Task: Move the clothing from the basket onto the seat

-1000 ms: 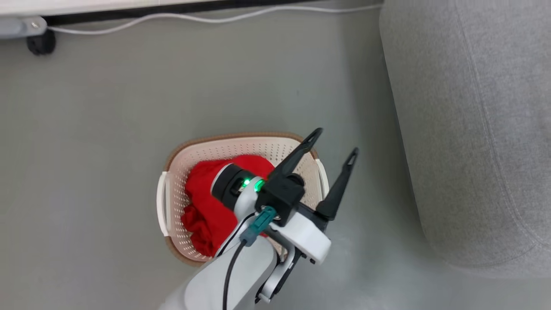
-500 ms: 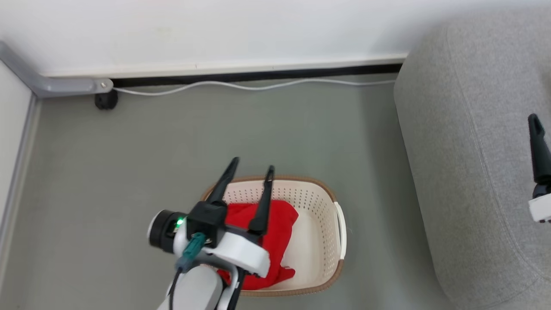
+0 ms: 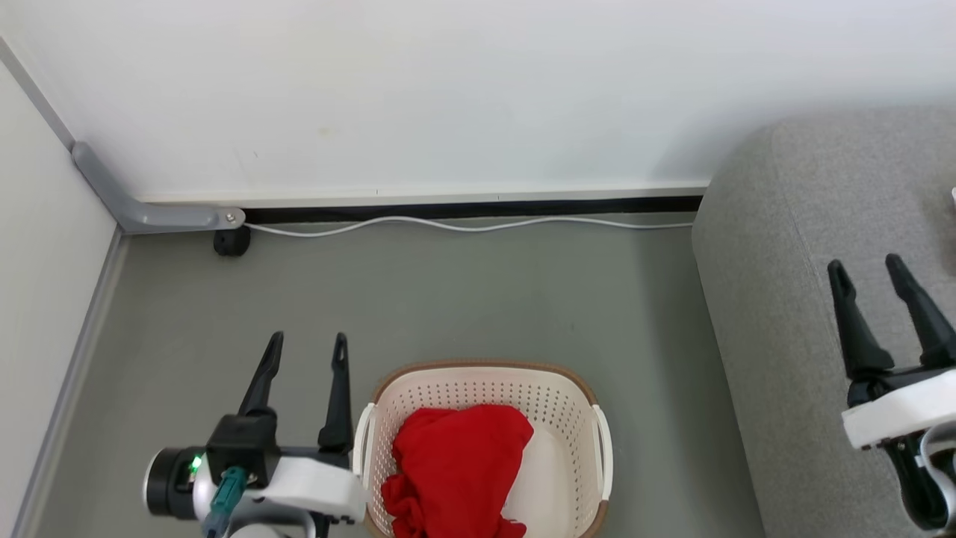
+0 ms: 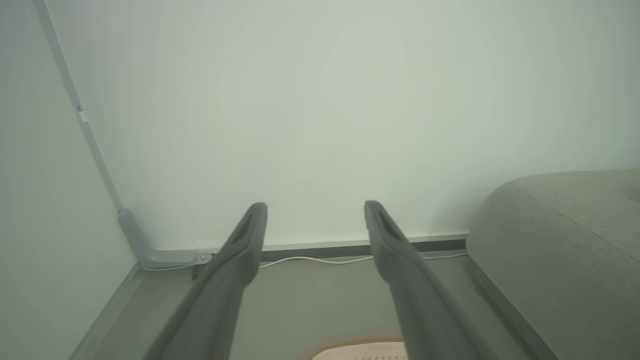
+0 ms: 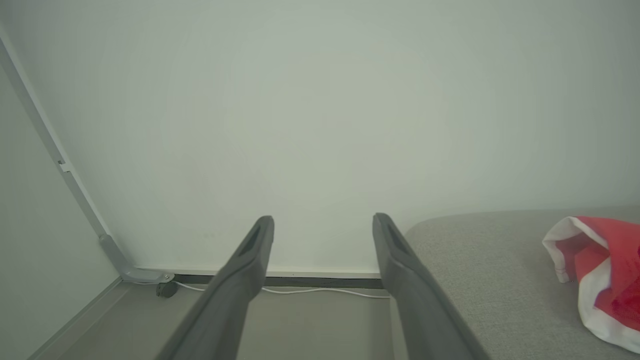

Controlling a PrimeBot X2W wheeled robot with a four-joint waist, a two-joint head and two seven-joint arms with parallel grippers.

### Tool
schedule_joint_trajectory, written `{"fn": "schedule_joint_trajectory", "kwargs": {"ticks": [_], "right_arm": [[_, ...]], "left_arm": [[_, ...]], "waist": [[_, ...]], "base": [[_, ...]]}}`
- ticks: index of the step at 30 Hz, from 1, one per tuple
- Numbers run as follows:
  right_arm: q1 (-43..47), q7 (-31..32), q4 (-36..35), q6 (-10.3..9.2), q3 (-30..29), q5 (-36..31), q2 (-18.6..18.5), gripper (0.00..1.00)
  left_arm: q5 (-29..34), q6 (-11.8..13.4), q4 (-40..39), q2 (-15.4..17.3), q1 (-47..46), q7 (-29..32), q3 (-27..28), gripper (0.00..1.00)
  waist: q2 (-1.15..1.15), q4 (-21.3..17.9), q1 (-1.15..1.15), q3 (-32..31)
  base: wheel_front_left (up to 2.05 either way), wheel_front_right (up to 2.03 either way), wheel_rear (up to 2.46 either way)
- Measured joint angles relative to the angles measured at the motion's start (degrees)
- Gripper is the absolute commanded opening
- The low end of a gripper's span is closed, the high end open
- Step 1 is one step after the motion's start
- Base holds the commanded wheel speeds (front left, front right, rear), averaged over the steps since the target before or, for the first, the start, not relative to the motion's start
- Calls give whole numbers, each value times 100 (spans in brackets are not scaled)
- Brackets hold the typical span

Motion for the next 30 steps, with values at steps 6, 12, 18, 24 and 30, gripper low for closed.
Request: {"fn": "schedule_joint_trajectory", "kwargs": {"ticks": [6, 12, 18, 24, 30], "right_arm": [[310, 0, -140, 0, 10, -159, 177, 100], [619, 0, -201, 0, -2, -219, 339, 100], [819, 0, -213, 0, -118, -263, 475, 100], [872, 0, -201, 0, -125, -380, 504, 100], [870, 0, -200, 0, -130, -380, 505, 100]], "left_arm": [[160, -163, -52, 8, 366, 0, 305, 100], [288, -135, -75, 8, 761, 0, 567, 100], [270, -55, -179, 3, 1001, 0, 687, 100], [158, 77, -227, 4, 1117, 0, 637, 100], [66, 174, -268, 3, 1120, 0, 474, 100]], "waist": [[0, 2, 0, -174], [0, -32, 0, -325], [0, -42, 0, -389], [0, -64, 0, -387], [0, -94, 0, -362]], "base": [[0, 0, 0], [0, 0, 0], [0, 0, 0], [0, 0, 0], [0, 0, 0]]}}
